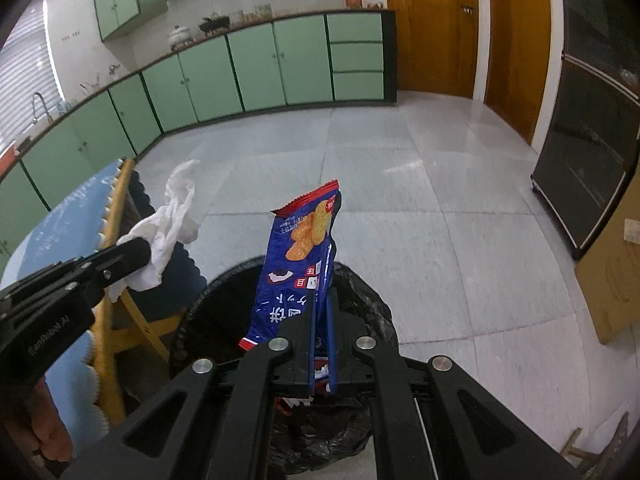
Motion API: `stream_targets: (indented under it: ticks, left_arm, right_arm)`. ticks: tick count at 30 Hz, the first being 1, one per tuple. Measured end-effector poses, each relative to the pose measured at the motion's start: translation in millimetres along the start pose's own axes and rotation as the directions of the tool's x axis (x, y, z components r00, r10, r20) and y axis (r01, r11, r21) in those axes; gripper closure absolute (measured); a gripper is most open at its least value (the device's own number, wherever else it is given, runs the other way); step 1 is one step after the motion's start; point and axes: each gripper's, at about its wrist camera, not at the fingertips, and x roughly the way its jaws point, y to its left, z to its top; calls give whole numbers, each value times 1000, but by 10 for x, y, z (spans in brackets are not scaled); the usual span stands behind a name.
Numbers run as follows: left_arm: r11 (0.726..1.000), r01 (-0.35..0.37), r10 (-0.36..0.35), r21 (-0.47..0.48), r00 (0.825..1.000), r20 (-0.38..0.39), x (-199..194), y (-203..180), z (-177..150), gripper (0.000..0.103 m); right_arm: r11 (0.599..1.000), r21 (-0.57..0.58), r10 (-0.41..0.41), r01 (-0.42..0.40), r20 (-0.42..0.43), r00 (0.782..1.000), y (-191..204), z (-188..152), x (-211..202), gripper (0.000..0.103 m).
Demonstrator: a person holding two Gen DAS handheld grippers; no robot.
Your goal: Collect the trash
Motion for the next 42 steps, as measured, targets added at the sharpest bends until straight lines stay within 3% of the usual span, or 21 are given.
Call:
stream_targets:
  ticks: [5,9,17,23,28,32,42]
  left_arm:
    - [1000,5,-5,-2,999,-43,130,-6,21,94]
    - [1000,-4,3,-20,999,-43,121,31,23,78]
    - [999,-24,23,-40,999,-23,-10,121,60,72]
    - [996,-48,49,-74,999,12,-279,256,97,57]
    - [992,-82,88,-95,995,56,-667,382,86,40]
    - [988,-110,119,-111,989,85,-984,438,71,29]
    - [980,-175,188,-93,972,142,-1741,350,-66,15]
  right_arm:
    - [1000,0,-6,6,-39,999,-34,-59,144,98]
    - [1000,-9,-11,11,-48,999,-30,-44,181,93]
    - [1000,2,-8,8,-30,1000,-28,-1,139,79]
    - [1000,9,-1,1,9,1000,-30,59,-77,53]
    - [1000,-12,-1,2,56,998,62,122,-366,22]
    - [999,-38,18,-15,94,995,177,181,-645,8]
    - [991,-111,91,-78,117,989,404,166,-1243,6]
